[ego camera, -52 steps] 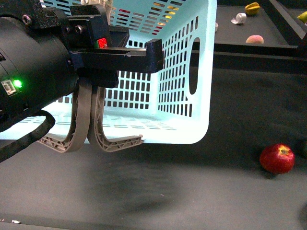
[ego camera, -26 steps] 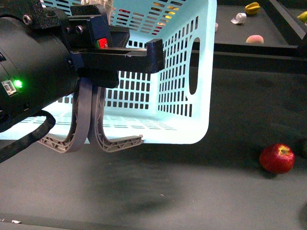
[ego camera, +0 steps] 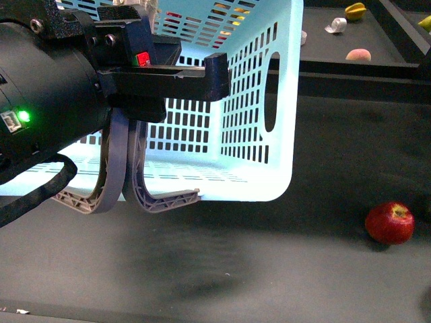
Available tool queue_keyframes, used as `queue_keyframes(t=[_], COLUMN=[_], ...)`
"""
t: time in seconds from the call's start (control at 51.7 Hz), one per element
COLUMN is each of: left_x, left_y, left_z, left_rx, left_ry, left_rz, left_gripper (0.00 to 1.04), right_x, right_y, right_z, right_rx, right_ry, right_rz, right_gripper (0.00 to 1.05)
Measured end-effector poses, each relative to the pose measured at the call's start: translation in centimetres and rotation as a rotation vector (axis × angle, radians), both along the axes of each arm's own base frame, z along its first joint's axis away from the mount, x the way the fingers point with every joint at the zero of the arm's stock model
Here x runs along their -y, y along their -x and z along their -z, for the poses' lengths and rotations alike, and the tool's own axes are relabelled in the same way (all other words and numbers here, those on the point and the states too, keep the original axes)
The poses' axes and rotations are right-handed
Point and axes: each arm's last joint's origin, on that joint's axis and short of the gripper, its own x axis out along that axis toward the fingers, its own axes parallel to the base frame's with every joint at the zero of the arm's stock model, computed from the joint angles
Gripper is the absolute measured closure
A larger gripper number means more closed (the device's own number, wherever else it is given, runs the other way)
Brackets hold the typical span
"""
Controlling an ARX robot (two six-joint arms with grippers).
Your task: Pick mango with right arm and hold basket with left
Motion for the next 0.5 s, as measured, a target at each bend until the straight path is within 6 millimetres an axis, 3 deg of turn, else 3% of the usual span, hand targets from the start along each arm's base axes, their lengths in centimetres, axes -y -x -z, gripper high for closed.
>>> queue_keyframes(t=[0.232,0.368,0.503], left_x=[0.0,0.0,0.0], left_y=[0.0,0.0,0.0], left_z=[0.0,0.0,0.0], left_rx=[-0.001,-0.001,-0.001], left_ry=[0.001,0.001,0.001], left_rz=[0.0,0.0,0.0], left_gripper=[0.98,0.98,0.98], right_x=[2.3,3.4,4.1], right_y=[-0.6,-1.2,-1.9], right_z=[6.7,10.4,13.8], right_rx=[-0.28,-0.363,-0.418], right_ry=[0.224,0.359,0.389], right_rz=[-0.246,-0.348,-0.382], right_gripper=[0.08,0.08,0.08])
